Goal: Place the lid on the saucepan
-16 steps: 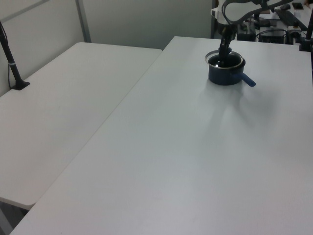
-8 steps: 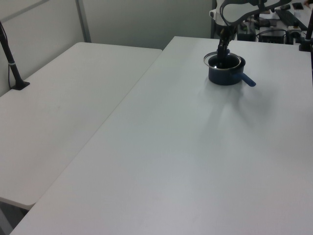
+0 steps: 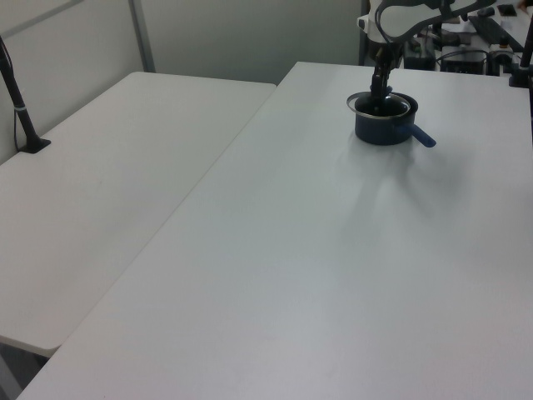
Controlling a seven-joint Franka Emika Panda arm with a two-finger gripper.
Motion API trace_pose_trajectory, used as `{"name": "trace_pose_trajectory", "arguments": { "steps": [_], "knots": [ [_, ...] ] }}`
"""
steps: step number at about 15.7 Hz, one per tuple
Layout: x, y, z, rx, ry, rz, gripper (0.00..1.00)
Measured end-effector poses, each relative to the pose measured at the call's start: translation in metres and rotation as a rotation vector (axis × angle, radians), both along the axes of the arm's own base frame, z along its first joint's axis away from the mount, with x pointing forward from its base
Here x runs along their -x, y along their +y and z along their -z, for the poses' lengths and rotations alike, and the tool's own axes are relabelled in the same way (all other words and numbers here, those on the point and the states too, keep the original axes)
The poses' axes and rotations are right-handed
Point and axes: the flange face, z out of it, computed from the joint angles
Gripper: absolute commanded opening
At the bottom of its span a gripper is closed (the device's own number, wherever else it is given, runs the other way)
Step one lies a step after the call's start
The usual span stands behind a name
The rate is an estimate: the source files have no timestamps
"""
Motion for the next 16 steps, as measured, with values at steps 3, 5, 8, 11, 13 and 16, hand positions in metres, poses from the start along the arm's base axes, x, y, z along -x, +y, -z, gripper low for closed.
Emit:
{"name": "trace_pose_trajectory", "arguments": {
  "steps": [3, 5, 8, 11, 13, 16],
  "knots": [
    [0.001, -0.005, -0.003, 0.001, -0.001, 0.008, 1.00],
    [0.003, -0.006, -0.006, -0.002, 0.009, 0.012, 1.00],
    [0.007, -0.005, -0.021, -0.005, 0.019, 0.016, 1.00],
    [0.014, 0.009, -0.051, -0.014, 0.032, 0.016, 1.00],
    [0.014, 0.035, -0.071, -0.019, 0.029, 0.031, 1.00],
    [0.009, 0.092, -0.089, -0.023, 0.020, 0.095, 1.00]
  ]
}}
